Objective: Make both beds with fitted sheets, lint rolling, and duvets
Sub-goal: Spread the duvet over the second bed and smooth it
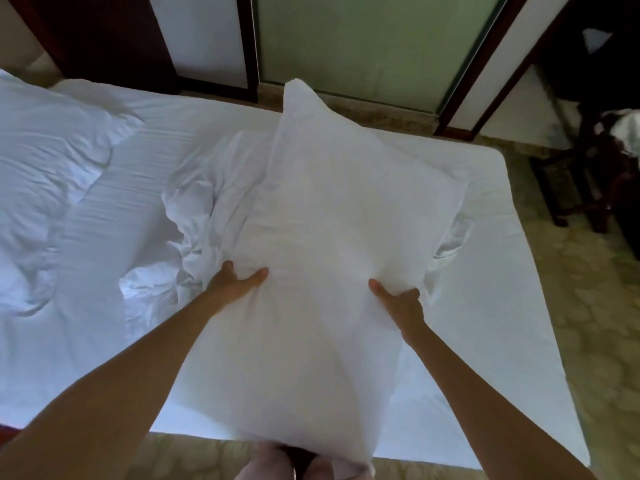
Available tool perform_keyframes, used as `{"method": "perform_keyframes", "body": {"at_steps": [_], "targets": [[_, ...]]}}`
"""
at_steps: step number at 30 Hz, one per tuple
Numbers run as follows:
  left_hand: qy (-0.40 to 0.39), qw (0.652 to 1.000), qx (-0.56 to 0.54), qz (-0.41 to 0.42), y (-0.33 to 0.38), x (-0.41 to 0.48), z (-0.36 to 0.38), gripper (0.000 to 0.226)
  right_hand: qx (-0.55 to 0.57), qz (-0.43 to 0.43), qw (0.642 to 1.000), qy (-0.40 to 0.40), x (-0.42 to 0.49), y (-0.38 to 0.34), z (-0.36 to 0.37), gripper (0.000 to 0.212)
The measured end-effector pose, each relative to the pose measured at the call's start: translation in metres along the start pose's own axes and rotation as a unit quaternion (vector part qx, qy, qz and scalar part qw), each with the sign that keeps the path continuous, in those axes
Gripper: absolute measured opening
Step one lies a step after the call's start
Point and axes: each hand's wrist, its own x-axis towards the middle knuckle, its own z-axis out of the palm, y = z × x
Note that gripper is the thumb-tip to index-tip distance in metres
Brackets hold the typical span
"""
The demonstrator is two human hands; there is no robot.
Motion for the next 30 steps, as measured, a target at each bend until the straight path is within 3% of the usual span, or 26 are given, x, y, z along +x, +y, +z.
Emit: {"method": "perform_keyframes", "body": {"at_steps": [2,5,7,12,22,27,30], "targets": [[0.022,0.998,-0.041,0.036,0.003,0.002,-0.005,0.097,0.018,-0.058,0.998,0.015,0.000,-0.005,0.006,0.075],[0.102,0.986,-0.106,0.080,0.013,0.000,-0.019,0.053,0.121,-0.136,0.983,0.039,-0.019,-0.035,0.014,0.049],[0.158,0.979,-0.088,0.095,0.022,-0.003,-0.041,0.052,0.185,-0.177,0.966,0.034,-0.036,-0.066,0.018,0.042],[0.266,0.955,-0.023,0.132,0.022,-0.003,-0.148,0.046,0.196,-0.252,0.948,0.002,-0.076,-0.154,0.065,0.037],[0.387,0.912,-0.013,0.136,-0.090,0.055,-0.466,0.050,0.178,-0.300,0.933,-0.085,-0.204,-0.329,0.338,0.052],[0.444,0.886,0.012,0.136,-0.125,0.106,-0.650,0.050,0.223,-0.320,0.913,-0.117,-0.253,-0.433,0.485,0.026],[0.450,0.884,0.066,0.111,-0.131,0.144,-0.743,0.052,0.187,-0.332,0.917,-0.121,-0.264,-0.489,0.563,0.032]]}}
